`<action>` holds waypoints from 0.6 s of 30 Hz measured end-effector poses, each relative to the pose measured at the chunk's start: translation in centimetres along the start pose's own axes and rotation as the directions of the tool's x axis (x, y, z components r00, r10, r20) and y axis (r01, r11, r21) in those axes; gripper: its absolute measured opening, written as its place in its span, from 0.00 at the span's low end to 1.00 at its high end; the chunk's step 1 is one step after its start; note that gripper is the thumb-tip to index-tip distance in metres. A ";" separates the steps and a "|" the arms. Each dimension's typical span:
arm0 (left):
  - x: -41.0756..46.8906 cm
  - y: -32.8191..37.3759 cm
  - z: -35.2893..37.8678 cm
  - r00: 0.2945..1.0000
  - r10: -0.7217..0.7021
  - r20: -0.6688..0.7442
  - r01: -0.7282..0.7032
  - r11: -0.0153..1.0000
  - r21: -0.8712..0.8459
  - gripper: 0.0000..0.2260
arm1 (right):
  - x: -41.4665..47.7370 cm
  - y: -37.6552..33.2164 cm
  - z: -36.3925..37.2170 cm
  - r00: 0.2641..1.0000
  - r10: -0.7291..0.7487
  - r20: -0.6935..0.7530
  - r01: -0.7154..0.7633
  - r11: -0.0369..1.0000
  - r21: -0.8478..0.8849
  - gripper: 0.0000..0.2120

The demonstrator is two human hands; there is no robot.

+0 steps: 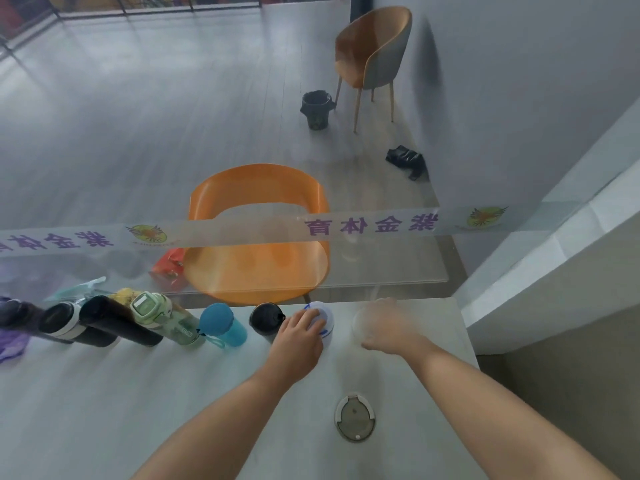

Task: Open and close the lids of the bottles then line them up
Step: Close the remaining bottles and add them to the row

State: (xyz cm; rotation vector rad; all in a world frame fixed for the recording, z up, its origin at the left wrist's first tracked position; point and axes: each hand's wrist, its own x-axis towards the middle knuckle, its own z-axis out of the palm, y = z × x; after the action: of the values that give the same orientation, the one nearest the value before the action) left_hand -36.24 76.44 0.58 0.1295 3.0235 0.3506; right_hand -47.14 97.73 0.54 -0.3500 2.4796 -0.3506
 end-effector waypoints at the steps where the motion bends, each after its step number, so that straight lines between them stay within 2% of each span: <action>1: 0.0 0.0 0.1 1.000 -0.003 0.002 0.003 1.000 0.003 0.17 | 0.3 0.0 0.0 1.000 0.000 0.004 0.000 1.000 -0.001 0.34; 18: -0.3 -0.2 0.8 0.998 -0.019 0.063 0.018 1.000 0.012 0.23 | 1.3 -0.9 0.8 0.999 0.041 0.021 -0.039 0.995 -0.092 0.34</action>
State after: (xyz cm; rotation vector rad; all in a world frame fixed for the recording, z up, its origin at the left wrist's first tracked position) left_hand -35.92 76.40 -0.18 0.1113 2.9631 0.3208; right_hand -47.58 96.32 -0.48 -0.3392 2.4814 -0.2162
